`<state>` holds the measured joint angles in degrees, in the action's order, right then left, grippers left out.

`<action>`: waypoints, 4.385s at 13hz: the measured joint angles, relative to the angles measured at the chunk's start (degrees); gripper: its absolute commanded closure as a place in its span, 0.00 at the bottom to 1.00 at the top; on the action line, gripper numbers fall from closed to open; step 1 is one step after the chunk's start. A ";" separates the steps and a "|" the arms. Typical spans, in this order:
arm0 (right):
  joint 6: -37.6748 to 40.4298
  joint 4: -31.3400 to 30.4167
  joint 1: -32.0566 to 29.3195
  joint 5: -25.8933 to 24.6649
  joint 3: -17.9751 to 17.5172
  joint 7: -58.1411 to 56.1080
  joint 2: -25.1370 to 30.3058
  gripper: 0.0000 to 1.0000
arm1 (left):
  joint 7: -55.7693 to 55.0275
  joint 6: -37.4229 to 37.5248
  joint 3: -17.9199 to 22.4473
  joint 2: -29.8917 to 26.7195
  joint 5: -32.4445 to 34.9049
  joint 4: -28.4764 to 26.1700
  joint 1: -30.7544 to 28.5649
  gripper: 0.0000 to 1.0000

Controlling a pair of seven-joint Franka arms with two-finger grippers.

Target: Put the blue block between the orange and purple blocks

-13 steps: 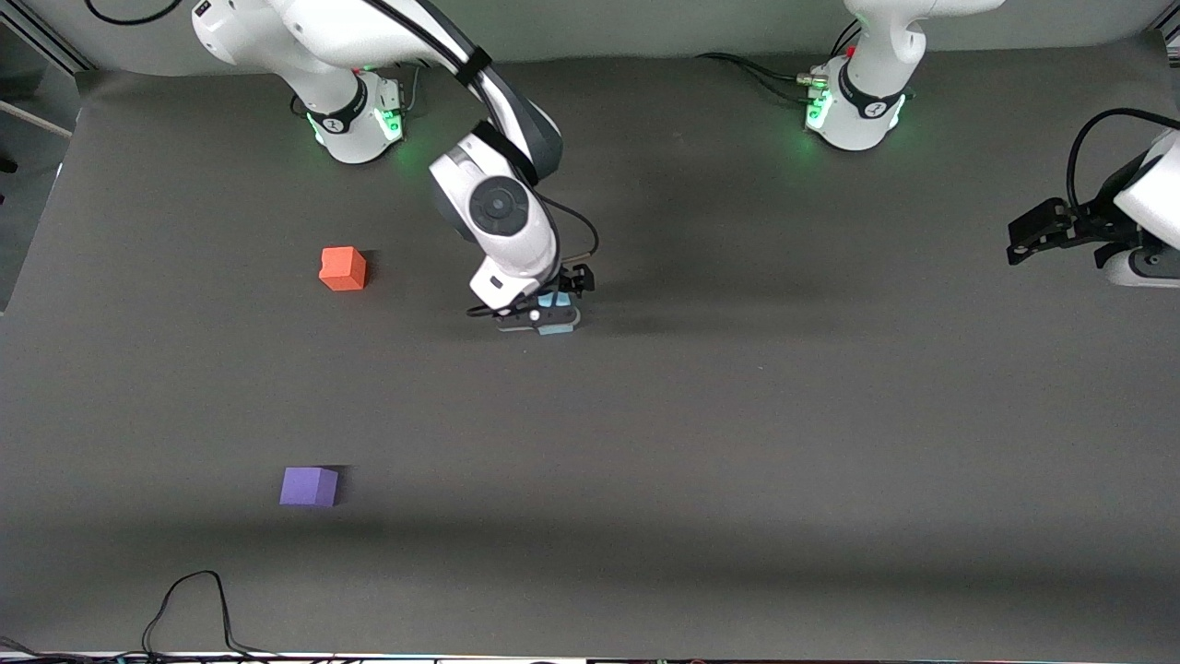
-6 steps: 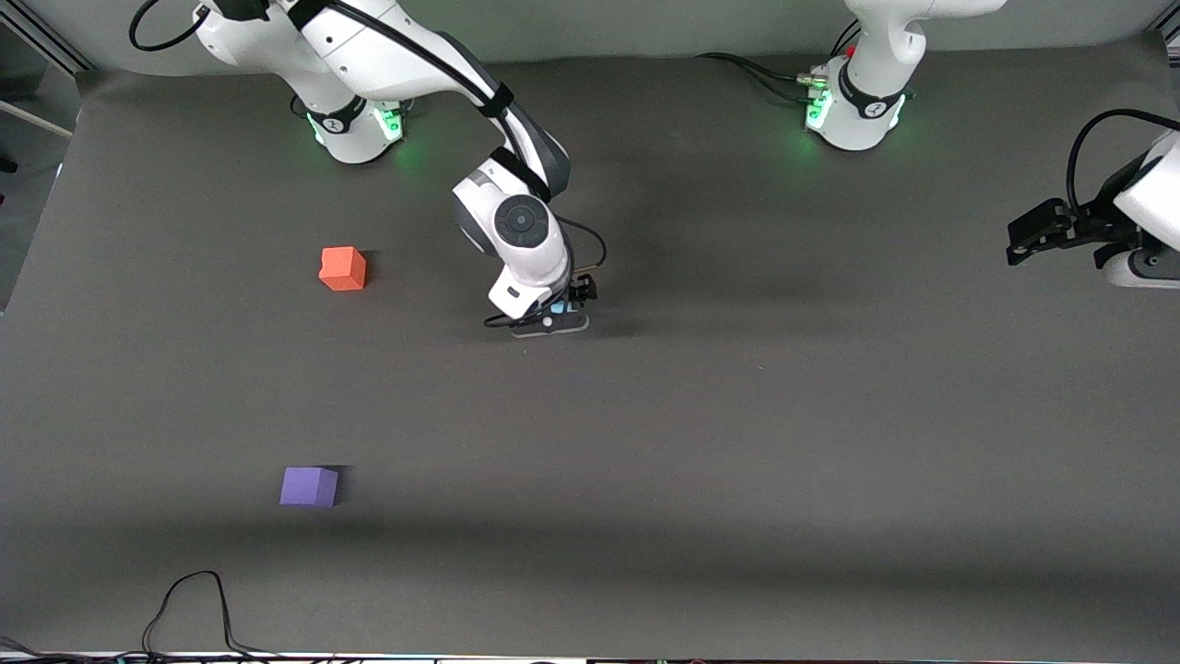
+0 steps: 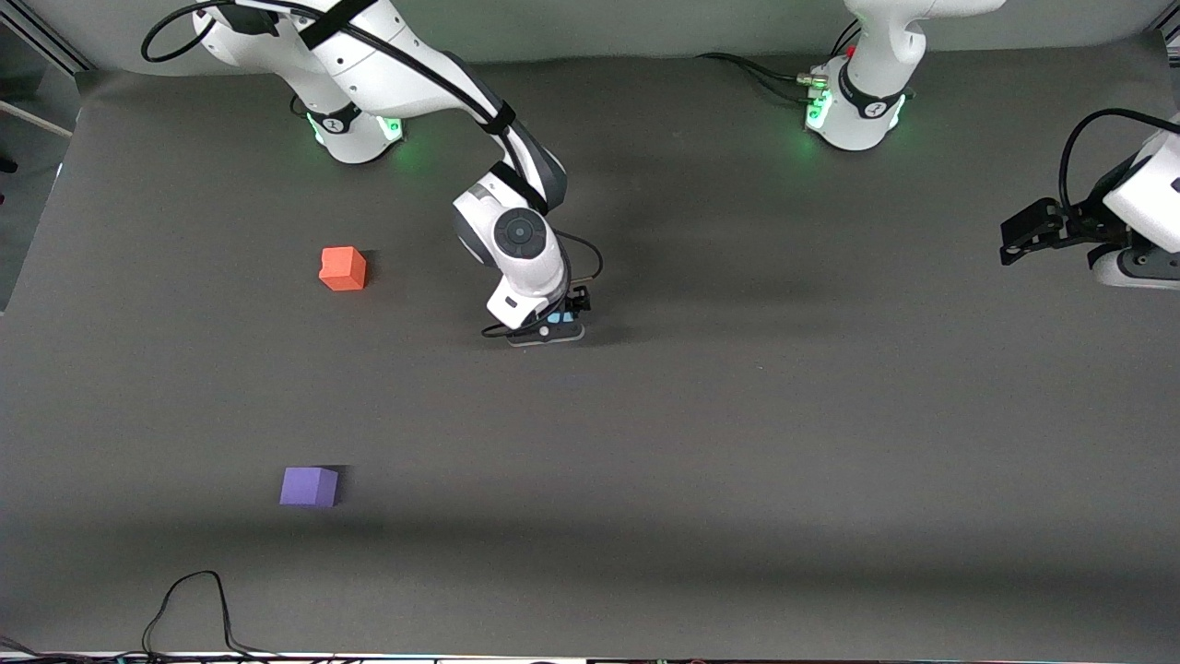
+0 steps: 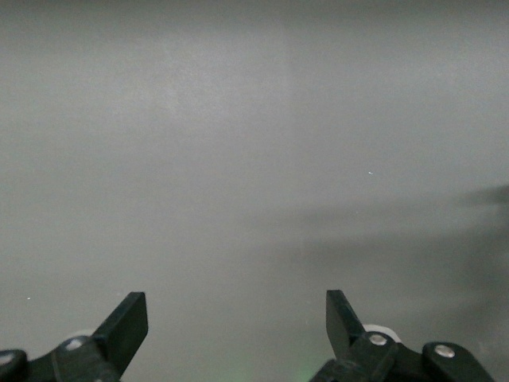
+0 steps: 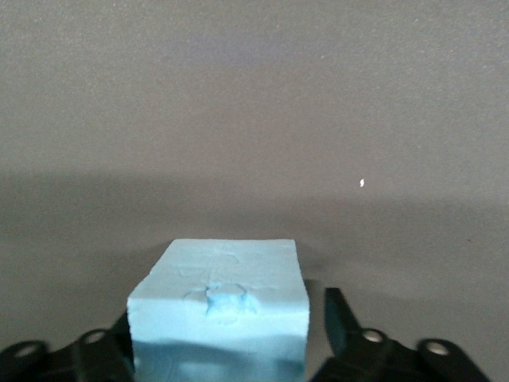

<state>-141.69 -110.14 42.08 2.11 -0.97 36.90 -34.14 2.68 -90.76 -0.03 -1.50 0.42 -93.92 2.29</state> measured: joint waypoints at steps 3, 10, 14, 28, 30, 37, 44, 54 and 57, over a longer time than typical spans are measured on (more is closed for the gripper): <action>-0.01 0.40 -0.06 0.00 0.72 0.00 0.36 0.38 | 0.00 0.00 -0.05 0.00 0.00 0.00 -0.18 0.00; 32.33 14.27 -8.36 1.52 1.91 -4.64 17.79 0.38 | 2.08 0.14 -0.10 0.03 0.01 -0.03 -0.51 0.00; 51.67 28.88 -15.24 2.99 2.10 -10.46 22.15 0.38 | 2.24 0.17 -0.20 0.14 0.05 -0.04 -0.54 0.00; 51.17 15.07 -47.75 3.16 -6.37 -32.77 32.28 0.33 | 3.55 0.14 -0.62 0.21 0.11 -0.04 -0.58 0.00; 47.32 9.98 -48.90 3.16 -6.71 -32.77 33.72 0.33 | 3.55 0.14 -0.62 0.21 0.11 -0.04 -0.58 0.00; 9.97 -15.90 -50.43 3.16 -6.79 -32.77 26.44 0.33 | 3.55 0.14 -0.63 0.27 0.13 -0.02 -0.58 0.00; -9.50 -19.36 -50.41 3.16 -7.09 -32.77 10.41 0.33 | 3.54 0.16 -0.63 0.48 0.14 -0.03 -0.59 0.00; -8.79 -17.96 -50.40 -1.35 -7.47 -32.80 10.57 0.00 | 3.52 0.16 -0.63 0.82 0.14 -0.03 -0.59 0.00; 8.85 -11.82 -50.38 -1.64 -7.95 -32.81 17.75 0.00 | 3.52 0.16 -0.63 0.82 0.15 -0.02 -0.59 0.00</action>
<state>-132.84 -121.97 -8.29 0.46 -8.92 4.09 -16.39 6.21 -90.60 -0.66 -0.68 0.56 -93.95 1.70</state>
